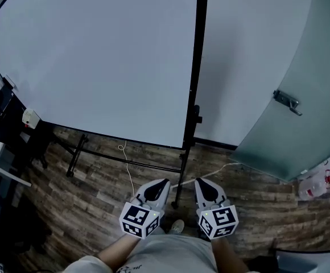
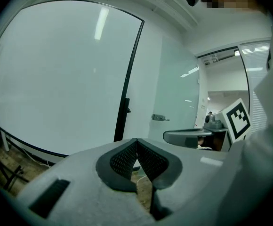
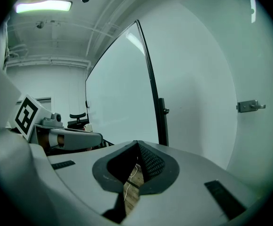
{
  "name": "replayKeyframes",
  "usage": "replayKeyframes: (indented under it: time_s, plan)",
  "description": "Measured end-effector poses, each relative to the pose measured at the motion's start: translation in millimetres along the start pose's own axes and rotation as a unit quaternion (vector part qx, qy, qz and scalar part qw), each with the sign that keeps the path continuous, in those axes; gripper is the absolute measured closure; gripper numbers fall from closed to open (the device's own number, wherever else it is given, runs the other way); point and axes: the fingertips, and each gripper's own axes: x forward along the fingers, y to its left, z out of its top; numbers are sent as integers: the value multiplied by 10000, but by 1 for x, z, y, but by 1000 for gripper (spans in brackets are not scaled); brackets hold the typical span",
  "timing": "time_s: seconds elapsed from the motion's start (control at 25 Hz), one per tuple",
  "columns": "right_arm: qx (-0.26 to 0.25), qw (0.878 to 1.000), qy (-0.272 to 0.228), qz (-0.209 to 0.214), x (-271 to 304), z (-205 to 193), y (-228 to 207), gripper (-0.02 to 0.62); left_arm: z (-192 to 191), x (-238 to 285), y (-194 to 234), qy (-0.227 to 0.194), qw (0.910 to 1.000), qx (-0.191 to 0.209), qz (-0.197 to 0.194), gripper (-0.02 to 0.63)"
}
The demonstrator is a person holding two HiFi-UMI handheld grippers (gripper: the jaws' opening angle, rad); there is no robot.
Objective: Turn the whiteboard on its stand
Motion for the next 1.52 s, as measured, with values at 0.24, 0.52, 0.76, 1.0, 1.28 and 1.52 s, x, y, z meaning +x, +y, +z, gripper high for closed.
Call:
replayKeyframes:
  time_s: [0.24,0.52,0.76,1.0,1.28,1.52]
  plan:
    - [-30,10000,-36,-62,18,15,-9,589,7,18,10,44,9999,16,-166,595]
    - [-12,9996,-21,-287,40,27,-20,589,26,34,35,39,9996,148,-226,595]
    - [-38,9994,-68,-326,63,36,-30,588,33,49,49,41,9990,212,-383,595]
    - [-63,9989,-87,-447,90,45,-44,588,40,64,66,34,9989,159,-447,595]
    - [-105,9987,-103,-494,116,53,-63,581,42,83,78,87,9988,118,-477,595]
    - [-82,9992,-30,-380,143,54,-76,500,41,95,88,163,9987,108,-481,595]
